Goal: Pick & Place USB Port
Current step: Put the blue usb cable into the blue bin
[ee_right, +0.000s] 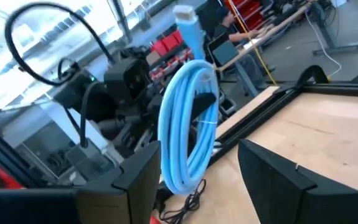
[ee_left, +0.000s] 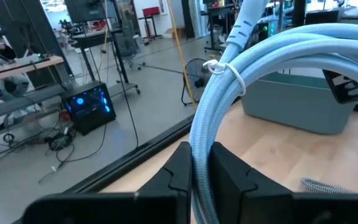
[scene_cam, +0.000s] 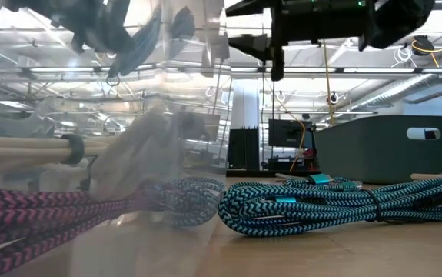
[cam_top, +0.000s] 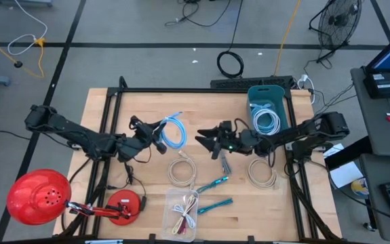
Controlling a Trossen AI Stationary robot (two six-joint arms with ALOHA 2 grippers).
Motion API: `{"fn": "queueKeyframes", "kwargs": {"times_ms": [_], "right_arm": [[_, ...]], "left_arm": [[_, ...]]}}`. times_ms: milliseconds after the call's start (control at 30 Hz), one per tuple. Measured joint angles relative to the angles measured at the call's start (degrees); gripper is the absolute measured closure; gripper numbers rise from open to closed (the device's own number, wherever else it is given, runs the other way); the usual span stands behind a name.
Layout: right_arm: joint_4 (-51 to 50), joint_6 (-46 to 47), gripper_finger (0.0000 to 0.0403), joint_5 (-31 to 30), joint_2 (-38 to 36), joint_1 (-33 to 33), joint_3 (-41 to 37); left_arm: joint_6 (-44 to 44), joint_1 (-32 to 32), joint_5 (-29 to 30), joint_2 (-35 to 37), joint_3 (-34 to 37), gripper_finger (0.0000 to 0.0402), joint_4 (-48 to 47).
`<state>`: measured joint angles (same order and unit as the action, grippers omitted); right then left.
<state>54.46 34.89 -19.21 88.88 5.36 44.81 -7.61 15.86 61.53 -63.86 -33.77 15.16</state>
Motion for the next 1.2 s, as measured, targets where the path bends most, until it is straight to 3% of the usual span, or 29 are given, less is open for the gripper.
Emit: {"fn": "queueKeyframes", "kwargs": {"times_ms": [400,833,967,1200], "right_arm": [[-0.81,0.05,0.0195,6.17,11.18,-0.11,11.68],[-1.64,-0.67,0.0200,6.71,12.94,-0.81,13.67],[-4.14,-0.20,0.0234,5.49,12.98,-0.96,13.67],[-4.15,-1.95,0.0334,5.59,12.94,-0.91,13.67]], "left_arm": [[-0.49,-0.05,-0.03,-0.31,-0.19,0.0369,-1.58],[-0.51,-0.03,-0.44,-0.31,-0.19,0.0369,-1.86],[-0.49,-0.03,-0.43,-0.32,-0.19,0.0369,-1.87],[-0.38,-0.01,-0.46,-0.33,-0.19,0.0369,-2.02]]}}
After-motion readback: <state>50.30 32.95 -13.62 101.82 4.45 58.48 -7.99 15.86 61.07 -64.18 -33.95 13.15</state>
